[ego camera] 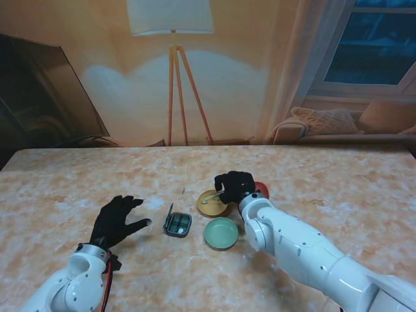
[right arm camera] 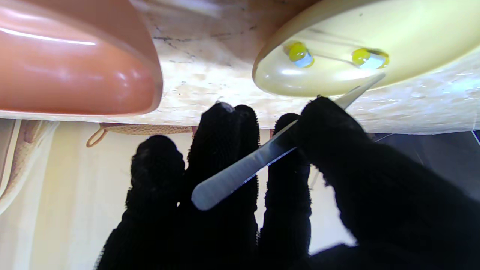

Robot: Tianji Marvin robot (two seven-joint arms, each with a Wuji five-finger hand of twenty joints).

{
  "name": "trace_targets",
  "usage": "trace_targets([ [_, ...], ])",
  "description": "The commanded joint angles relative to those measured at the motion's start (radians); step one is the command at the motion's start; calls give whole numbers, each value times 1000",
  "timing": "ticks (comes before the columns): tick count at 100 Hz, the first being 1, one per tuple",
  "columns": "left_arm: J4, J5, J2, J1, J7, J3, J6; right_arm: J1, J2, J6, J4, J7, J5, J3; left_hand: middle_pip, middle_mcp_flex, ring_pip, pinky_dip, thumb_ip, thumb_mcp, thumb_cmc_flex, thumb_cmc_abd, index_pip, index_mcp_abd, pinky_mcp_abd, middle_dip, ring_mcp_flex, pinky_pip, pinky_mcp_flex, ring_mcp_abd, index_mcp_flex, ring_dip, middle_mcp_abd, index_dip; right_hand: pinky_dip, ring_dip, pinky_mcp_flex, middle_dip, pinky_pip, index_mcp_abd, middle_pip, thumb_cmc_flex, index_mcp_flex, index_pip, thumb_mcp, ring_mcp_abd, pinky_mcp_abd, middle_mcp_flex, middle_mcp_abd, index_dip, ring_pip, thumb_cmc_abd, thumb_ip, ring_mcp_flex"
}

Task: Refill the pill box with tweezers

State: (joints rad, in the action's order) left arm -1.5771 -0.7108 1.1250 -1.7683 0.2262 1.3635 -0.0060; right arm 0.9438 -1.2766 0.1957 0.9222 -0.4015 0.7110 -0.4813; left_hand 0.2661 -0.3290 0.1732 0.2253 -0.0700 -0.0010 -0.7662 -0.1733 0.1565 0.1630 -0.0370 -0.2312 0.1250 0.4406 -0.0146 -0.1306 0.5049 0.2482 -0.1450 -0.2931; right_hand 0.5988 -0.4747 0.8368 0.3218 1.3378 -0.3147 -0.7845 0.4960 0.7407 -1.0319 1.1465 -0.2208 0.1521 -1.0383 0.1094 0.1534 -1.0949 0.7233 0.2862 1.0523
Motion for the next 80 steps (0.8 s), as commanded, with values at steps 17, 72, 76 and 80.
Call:
trace_targets([
  [17,3,3,1,5,-15,-1,-2,2,-9,-5,-9,13,-5,5,3,-11,7,16,23,-18,-3,33,-10,4,37,-9,-1,7,-10,21,15,6,13,12,2,-18,17,24,27,-61,-14,27,38,-54,22,-70,52,-34,-38,10,-19,-24,-8,18],
  [72,1,7,2,4,-12,-4,8,-12,-26,-19,-53,4,-23,28,4,-11,7,17,23,-18,-3,33,-9,4,36,-9,-1,9,-10,21,15,6,13,13,2,-21,20,22,31,-63,-14,32,42,-55,24,-72,54,-41,-38,8,-19,-26,-9,23],
  [76,1,7,2,4,-12,-4,8,-14,-28,-20,-55,4,-24,30,4,-12,7,17,23,-18,-3,34,-9,3,36,-9,-1,9,-10,21,15,6,14,13,2,-21,22,22,32,-65,-13,32,42,-55,23,-72,55,-41,-36,8,-19,-27,-9,23],
  [80,1,7,2,4,-13,-4,7,-15,-30,-20,-58,2,-25,31,4,-12,8,17,23,-18,-3,33,-9,1,38,-9,0,10,-10,21,15,6,16,13,3,-21,23,23,33,-66,-15,33,45,-57,24,-73,57,-44,-36,8,-20,-29,-9,26],
])
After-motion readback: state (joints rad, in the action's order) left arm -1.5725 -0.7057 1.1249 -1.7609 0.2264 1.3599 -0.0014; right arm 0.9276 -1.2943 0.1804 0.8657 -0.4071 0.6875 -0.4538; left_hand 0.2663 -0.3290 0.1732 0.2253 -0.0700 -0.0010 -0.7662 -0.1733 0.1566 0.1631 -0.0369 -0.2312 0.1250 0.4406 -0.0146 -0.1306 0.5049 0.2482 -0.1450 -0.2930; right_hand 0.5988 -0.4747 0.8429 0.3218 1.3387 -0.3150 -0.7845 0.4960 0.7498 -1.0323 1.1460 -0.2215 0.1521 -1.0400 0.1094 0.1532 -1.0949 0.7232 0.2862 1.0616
